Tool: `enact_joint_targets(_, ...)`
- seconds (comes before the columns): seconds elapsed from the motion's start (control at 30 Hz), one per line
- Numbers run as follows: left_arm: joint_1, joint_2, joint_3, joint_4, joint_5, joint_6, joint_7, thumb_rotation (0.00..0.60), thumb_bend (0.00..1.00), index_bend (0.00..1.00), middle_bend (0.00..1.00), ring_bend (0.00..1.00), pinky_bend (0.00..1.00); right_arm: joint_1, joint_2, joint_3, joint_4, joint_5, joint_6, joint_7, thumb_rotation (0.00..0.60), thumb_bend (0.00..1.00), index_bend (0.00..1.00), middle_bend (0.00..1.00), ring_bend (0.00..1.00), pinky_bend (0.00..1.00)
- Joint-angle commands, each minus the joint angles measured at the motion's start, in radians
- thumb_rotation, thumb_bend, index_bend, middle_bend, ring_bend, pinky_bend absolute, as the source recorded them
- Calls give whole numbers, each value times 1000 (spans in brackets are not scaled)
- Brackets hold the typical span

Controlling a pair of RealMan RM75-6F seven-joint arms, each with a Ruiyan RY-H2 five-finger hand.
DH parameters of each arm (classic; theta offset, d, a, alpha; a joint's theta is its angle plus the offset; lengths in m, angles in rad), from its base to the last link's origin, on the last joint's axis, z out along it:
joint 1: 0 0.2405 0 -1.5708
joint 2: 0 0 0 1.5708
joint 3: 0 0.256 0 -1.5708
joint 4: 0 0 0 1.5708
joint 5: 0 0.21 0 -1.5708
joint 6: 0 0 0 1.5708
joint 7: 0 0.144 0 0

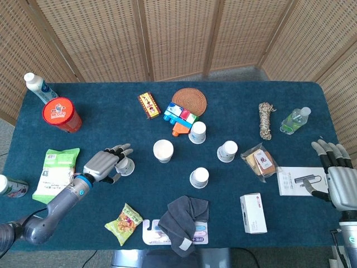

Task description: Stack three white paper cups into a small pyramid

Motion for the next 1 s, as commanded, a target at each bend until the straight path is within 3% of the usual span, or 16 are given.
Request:
enact_joint_targets(0.03, -8, -17, 4, 19, 4, 0, -13, 600, 491, 0, 0, 0, 254, -3, 3, 1, -4, 3, 3, -2, 600, 328, 68, 0, 0, 0)
enact_joint_targets(0.33, -12, -35, 15, 54, 25, 13, -52, 600, 492, 74, 0, 3, 405, -6, 2, 4, -7, 10, 3, -4, 600, 331, 68, 0, 0, 0)
enact_joint_targets(0.57, -18, -39, 27, 73, 43, 21, -54, 600, 491, 191, 79, 174, 522, -6, 2, 5, -14, 12, 1, -7, 600, 338, 70, 0, 0, 0)
enact_joint_targets(1.0, -26, -49, 34, 93, 45, 28, -70, 600, 494, 370, 205, 284, 619, 0, 0, 12, -22, 17, -7, -17, 600, 337, 70, 0, 0, 0)
